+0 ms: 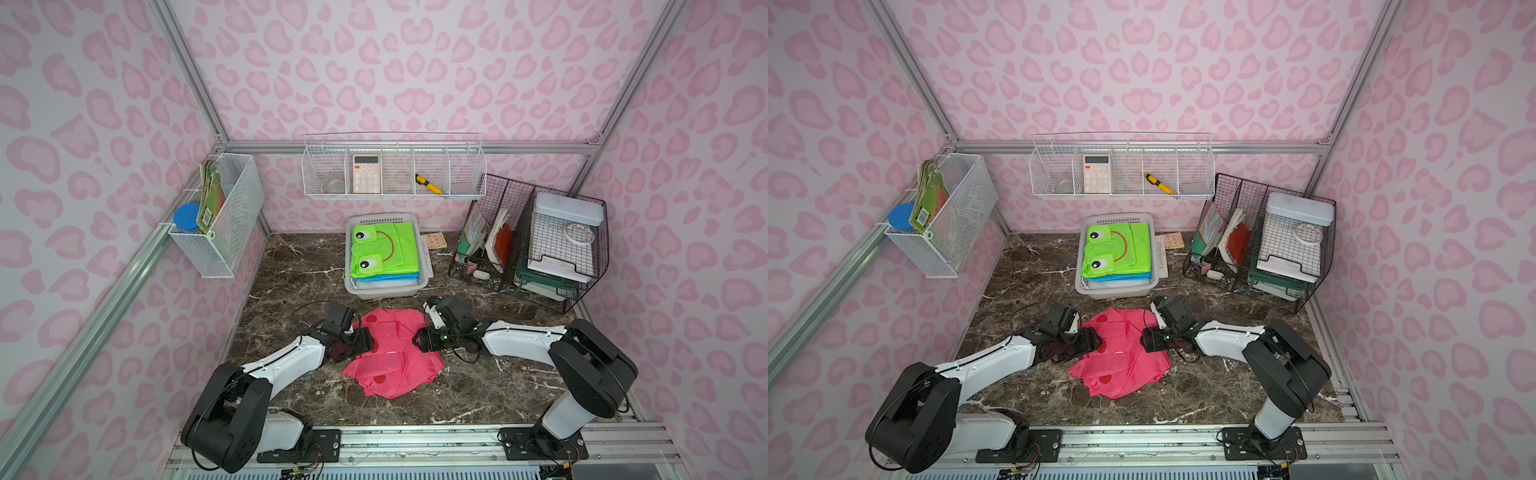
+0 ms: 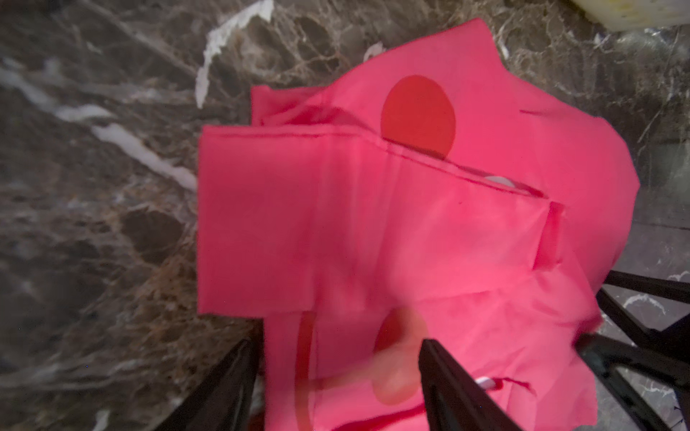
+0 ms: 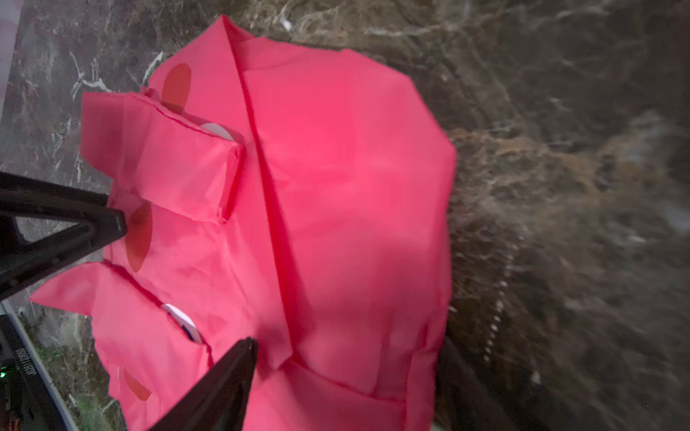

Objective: Put the folded raincoat in the basket
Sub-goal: Move the raincoat to the center of the board, then pick up the raincoat from the center of the board.

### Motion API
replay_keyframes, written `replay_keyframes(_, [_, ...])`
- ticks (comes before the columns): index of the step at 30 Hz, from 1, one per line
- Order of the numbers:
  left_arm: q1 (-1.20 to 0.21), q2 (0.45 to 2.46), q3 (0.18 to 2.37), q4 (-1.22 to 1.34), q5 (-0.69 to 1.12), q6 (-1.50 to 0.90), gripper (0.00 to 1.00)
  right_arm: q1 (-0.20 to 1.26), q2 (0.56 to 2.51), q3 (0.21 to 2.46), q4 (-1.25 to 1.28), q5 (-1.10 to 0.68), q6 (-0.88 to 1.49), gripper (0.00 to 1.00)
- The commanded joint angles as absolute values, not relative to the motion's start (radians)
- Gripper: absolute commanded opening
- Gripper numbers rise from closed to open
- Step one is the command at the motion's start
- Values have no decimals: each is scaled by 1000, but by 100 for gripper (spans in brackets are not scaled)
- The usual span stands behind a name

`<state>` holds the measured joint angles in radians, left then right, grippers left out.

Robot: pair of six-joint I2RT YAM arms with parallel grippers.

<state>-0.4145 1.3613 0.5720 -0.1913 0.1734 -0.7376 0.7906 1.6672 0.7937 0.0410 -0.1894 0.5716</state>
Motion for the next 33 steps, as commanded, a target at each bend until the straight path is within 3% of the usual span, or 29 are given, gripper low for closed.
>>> replay_keyframes(1, [-416,1397,562,-228,185,-749,67,805,1688,804,42,-174,579,76])
replay_keyframes(6, [-421,1423,561,-206,191,-753,54,819,1695,801,58,-182,597,65])
replay_keyframes(14, [-425,1406,561,-233,173,-753,24,835,1670,804,53,-164,605,27])
replay_keyframes(23, [-431,1286,593,-334,158,-756,2,856,1607,838,8,-147,607,17])
replay_keyframes(33, [-431,1065,731,-552,57,-726,0,865,1491,922,-44,-109,585,17])
